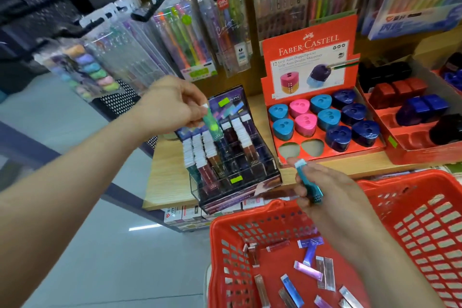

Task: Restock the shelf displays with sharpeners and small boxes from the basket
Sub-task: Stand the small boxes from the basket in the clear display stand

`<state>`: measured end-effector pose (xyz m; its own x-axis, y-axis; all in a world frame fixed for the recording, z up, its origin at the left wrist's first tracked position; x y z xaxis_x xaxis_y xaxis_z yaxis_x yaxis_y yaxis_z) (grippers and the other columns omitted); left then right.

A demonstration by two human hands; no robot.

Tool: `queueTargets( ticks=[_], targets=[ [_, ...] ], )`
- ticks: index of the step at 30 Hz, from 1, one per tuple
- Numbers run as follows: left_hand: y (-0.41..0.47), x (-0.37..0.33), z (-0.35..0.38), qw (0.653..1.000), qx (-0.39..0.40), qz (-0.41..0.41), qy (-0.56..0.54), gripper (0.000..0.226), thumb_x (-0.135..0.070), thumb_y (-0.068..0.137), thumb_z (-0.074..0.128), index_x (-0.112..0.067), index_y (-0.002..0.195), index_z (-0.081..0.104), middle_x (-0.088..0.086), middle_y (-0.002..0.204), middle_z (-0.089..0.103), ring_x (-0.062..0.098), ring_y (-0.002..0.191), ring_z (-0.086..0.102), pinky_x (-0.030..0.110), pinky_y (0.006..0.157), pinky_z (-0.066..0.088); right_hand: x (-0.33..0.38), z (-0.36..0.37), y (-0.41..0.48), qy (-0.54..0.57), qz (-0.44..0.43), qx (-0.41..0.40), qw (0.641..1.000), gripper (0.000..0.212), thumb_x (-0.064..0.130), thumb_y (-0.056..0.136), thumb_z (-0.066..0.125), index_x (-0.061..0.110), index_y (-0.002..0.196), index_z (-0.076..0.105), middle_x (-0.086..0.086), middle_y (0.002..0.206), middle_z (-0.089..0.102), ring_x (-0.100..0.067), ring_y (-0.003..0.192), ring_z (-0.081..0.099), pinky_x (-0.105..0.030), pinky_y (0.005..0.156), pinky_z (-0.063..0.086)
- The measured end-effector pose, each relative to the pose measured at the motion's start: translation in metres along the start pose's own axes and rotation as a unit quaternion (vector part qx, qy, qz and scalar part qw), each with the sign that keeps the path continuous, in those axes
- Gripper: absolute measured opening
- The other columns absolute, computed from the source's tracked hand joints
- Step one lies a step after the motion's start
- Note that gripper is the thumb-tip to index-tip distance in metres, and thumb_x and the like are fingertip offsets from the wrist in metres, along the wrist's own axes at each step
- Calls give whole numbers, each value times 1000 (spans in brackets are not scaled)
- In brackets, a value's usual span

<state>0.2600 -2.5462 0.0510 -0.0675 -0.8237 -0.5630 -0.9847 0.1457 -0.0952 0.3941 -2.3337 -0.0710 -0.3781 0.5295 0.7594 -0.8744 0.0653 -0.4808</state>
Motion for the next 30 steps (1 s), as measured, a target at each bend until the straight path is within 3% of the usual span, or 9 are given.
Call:
queueTargets(
  ticks=[2, 8, 13, 15, 18, 21, 25, 27, 30],
  targets=[
    [-3, 7, 0, 998, 15, 19, 66, 4, -5, 84, 69, -8, 83, 68, 8, 65, 71, 16, 60, 70, 33, 66, 61, -3, 2, -2, -38, -18, 17, 999, 20, 11, 98, 52, 3, 90, 69, -3, 68, 56, -10, 60, 51, -23, 59, 42],
    [-23, 36, -11, 989, 122, -14, 83, 3, -2, 83, 67, -5, 81, 67, 7, 64, 71, 15, 59, 70, 24, 55, 56, -17, 10, -8, -92, -35, 45, 994, 24, 9, 94, 56, 16, 84, 76, -1, 74, 71, -9, 63, 59, -16, 53, 46],
    [-34, 57, 1, 980, 86, 49, 170, 7, -13, 82, 70, -18, 78, 67, -7, 60, 70, 1, 58, 66, 12, 62, 52, -26, 19, -11, -55, -15, 52, 997, 24, -6, 90, 56, 10, 97, 72, -3, 76, 70, -13, 70, 62, -17, 63, 55],
    [-36, 62, 2, 973, 69, 79, 205, 7, -17, 81, 72, -19, 78, 66, -10, 60, 69, -3, 61, 65, 15, 67, 52, -28, 21, -13, -39, -15, 46, 998, 22, -7, 88, 58, 6, 99, 70, -7, 79, 71, -15, 72, 66, -19, 65, 57],
    [-40, 66, 2, 965, 52, 100, 238, 5, -21, 81, 72, -19, 82, 67, -12, 66, 68, 1, 69, 64, 28, 74, 54, -31, 23, -16, -33, -11, 44, 998, 21, -5, 85, 62, 2, 103, 68, -13, 85, 70, -16, 70, 69, -20, 61, 57],
    [-45, 66, 7, 962, 56, 105, 245, 6, -24, 82, 71, -21, 84, 66, -13, 70, 67, 2, 72, 64, 30, 75, 54, -32, 28, -20, -36, -11, 43, 998, 20, -2, 84, 64, 1, 103, 68, -15, 87, 71, -15, 68, 69, -19, 57, 55],
    [-49, 69, 22, 946, 74, 122, 292, 13, -29, 88, 66, -18, 96, 66, -7, 85, 71, 12, 81, 65, 29, 78, 51, -34, 31, -23, -86, -29, 30, 995, 9, 11, 83, 69, 9, 92, 71, -4, 64, 63, -11, 52, 56, -19, 44, 44],
    [-49, 71, 28, 929, 60, 140, 338, 16, -34, 90, 62, -19, 98, 63, -5, 89, 71, 17, 85, 63, 30, 77, 51, -35, 32, -23, -97, -37, 32, 994, 7, 14, 85, 68, 12, 89, 73, -3, 62, 58, -11, 52, 49, -19, 47, 41],
    [-49, 72, 34, 913, 37, 138, 383, 19, -37, 90, 59, -22, 85, 50, -2, 84, 67, 22, 80, 59, 33, 70, 50, -36, 32, -24, -54, -31, 58, 996, 18, 0, 92, 57, 6, 100, 72, -12, 80, 68, -13, 64, 60, -19, 60, 53]
  ],
)
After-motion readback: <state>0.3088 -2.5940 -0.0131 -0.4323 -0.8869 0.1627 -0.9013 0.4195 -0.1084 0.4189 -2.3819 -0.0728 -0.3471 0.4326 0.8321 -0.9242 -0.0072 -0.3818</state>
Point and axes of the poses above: each hand's wrist, its own y-axis towards the middle knuckle, its own z-axis out of the palm, x = y × z, the point moved 3 cm from there along y, towards the middle knuckle
